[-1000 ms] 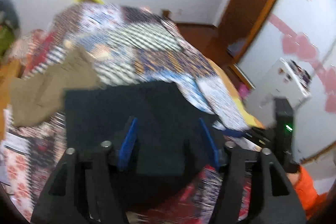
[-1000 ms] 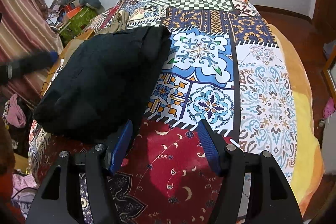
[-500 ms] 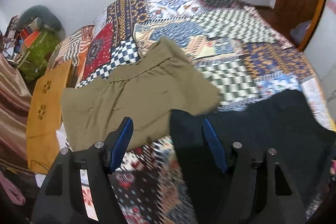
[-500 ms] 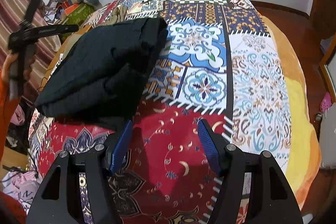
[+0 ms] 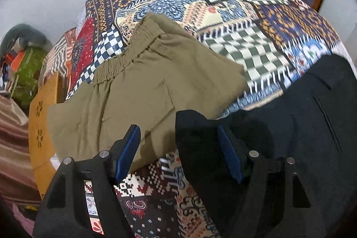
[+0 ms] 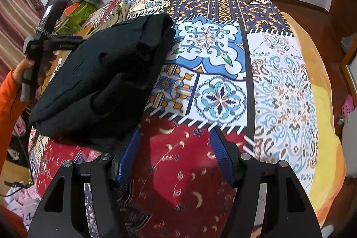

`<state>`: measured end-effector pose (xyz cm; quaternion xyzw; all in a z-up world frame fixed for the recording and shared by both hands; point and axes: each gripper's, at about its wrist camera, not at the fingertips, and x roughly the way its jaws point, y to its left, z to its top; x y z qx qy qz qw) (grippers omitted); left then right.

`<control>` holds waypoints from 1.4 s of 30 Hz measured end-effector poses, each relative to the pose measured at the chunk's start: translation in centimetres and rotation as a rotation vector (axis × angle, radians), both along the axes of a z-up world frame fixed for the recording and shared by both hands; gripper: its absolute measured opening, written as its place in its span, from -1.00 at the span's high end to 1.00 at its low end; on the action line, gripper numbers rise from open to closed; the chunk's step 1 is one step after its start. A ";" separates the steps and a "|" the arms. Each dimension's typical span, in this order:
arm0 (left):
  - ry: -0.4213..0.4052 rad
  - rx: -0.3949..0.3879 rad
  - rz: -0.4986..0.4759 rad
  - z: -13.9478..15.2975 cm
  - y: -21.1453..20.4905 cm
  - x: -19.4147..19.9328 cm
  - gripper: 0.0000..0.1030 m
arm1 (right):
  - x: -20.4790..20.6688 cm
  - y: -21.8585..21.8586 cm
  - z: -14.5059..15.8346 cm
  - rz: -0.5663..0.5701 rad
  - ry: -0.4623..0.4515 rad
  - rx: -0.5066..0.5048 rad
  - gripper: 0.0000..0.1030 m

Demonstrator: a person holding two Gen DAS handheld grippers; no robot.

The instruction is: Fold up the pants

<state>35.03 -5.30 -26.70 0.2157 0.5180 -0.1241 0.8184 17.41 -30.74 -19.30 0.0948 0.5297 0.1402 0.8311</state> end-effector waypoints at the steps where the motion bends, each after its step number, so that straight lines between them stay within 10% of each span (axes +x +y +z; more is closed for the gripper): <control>1: 0.000 0.005 -0.005 0.0 0.0 -0.3 -0.38 | 0.2 0.0 0.0 0.000 -0.003 -0.001 -0.17; 31: 0.061 -0.277 0.130 2.6 5.7 -19.4 -0.38 | 0.2 -1.0 3.2 0.002 -0.117 -0.058 -0.17; 42: -0.094 -0.297 0.195 7.4 6.6 -19.8 -0.37 | -1.3 -0.2 6.8 0.021 -0.221 -0.069 -0.17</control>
